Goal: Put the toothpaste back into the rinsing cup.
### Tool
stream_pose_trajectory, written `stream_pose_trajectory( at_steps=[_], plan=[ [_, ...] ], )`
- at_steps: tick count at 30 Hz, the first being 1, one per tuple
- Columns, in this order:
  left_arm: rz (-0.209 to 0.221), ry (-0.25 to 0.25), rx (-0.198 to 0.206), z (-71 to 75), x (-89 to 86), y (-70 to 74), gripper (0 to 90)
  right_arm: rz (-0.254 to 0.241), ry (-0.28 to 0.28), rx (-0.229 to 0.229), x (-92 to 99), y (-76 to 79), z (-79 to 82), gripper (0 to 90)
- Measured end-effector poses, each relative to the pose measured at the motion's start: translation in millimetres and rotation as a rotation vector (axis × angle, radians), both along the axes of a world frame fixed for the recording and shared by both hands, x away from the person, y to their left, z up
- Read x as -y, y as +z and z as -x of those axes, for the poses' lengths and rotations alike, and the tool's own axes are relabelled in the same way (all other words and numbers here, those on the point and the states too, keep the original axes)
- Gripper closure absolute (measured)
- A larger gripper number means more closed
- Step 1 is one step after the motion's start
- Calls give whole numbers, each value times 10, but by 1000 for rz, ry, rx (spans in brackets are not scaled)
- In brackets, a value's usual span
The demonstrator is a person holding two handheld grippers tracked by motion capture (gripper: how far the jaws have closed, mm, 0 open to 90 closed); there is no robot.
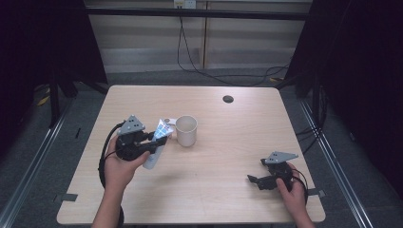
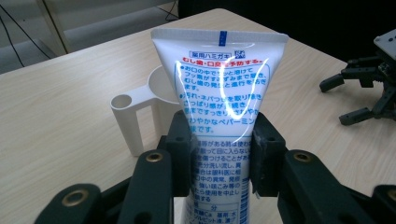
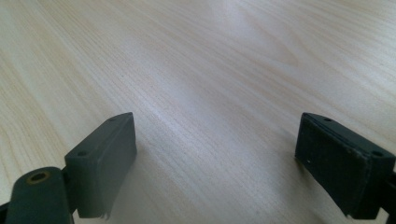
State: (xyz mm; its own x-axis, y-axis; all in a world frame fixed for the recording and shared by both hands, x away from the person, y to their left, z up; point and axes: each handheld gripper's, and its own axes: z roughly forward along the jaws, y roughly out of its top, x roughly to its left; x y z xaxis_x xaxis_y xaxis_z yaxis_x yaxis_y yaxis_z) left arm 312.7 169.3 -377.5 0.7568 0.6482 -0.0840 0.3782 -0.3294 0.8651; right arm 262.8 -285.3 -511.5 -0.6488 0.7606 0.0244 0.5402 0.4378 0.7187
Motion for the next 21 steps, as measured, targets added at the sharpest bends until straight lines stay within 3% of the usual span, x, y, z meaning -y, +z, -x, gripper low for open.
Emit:
stream_pose_trajectory(
  at_steps=[21],
  plan=[
    [48, 7, 19, -121, 132, 153, 663, 0, 0, 0, 0, 0, 0, 121]
  ],
)
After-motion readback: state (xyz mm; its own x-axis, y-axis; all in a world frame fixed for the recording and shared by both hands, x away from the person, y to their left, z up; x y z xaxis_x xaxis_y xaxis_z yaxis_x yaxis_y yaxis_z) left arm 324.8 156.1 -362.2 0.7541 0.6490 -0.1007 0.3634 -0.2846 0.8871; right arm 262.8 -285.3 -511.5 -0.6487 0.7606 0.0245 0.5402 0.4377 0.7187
